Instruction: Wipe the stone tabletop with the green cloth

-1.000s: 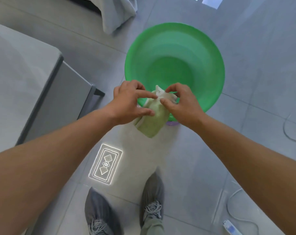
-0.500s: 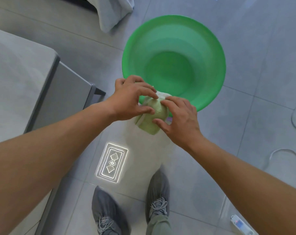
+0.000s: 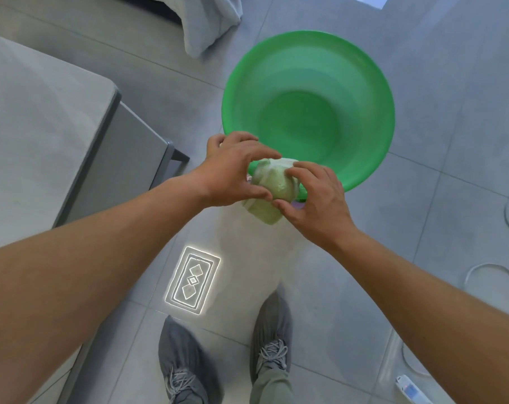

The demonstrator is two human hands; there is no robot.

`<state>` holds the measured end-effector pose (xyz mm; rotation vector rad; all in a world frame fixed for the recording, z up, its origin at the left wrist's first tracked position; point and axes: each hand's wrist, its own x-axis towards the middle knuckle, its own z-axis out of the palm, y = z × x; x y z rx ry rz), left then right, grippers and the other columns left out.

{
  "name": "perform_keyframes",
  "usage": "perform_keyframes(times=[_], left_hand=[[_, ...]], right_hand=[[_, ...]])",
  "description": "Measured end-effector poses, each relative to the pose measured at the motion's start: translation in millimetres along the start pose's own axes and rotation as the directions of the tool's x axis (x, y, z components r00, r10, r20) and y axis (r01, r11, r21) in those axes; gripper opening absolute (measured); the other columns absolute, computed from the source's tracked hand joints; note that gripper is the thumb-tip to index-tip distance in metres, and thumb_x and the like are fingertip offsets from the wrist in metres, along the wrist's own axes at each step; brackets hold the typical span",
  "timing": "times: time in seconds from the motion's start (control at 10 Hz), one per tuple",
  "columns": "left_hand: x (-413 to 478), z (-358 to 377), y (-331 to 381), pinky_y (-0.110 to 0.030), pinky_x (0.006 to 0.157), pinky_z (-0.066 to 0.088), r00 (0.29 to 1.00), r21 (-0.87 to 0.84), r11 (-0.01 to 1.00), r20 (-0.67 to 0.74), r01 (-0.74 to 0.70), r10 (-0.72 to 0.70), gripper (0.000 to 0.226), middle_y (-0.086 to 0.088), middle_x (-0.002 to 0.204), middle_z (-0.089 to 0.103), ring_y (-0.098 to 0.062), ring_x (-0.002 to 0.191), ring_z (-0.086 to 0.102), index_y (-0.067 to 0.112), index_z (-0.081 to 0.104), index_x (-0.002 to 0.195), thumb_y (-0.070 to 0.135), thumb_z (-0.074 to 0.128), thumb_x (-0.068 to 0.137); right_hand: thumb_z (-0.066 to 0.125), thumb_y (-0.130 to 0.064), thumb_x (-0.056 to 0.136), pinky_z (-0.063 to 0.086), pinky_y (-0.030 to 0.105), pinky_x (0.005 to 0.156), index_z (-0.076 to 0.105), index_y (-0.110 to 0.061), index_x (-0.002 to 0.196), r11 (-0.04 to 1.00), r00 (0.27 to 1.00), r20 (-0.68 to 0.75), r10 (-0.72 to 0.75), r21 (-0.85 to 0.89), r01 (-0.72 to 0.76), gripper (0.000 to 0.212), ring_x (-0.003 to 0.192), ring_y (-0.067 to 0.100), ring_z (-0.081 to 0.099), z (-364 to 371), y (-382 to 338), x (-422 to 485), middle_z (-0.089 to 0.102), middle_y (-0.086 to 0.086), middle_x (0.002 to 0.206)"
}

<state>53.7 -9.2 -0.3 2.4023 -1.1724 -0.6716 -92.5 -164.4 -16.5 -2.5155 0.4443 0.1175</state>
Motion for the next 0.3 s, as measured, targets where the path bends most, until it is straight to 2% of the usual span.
perform_keyframes(times=[0.2,0.3], left_hand=[[-7.3,-4.6,-0.7,-0.037,0.110,0.014,0.999,-0.016,1.000,-0.049,-0.006,0.006,0.079,0.009,0.143,0.052,-0.015,0.140,0.032,0.035,0.050,0.141,0.056,0.080,0.071],[-10.4,-3.9,-3.3,-0.038,0.110,0.018,0.996,-0.099,0.995,-0.079,0.031,-0.039,0.076,0.007,0.142,0.053,-0.017,0.137,0.038,0.035,0.050,0.140,0.055,0.080,0.072]], right_hand=[[0.078,-0.040,0.078,0.038,0.040,0.109,0.056,-0.014,0.132,1.000,1.000,0.023,-0.017,0.002,0.017,0.064,0.125,0.022,0.046,-8.9,4.2,-4.9,0.055,0.003,0.136],[0.077,-0.041,0.080,0.039,0.038,0.108,0.057,-0.013,0.130,1.000,1.000,-0.030,0.006,0.019,-0.005,0.061,0.123,0.021,0.048,-10.6,2.1,-6.4,0.057,0.004,0.134]])
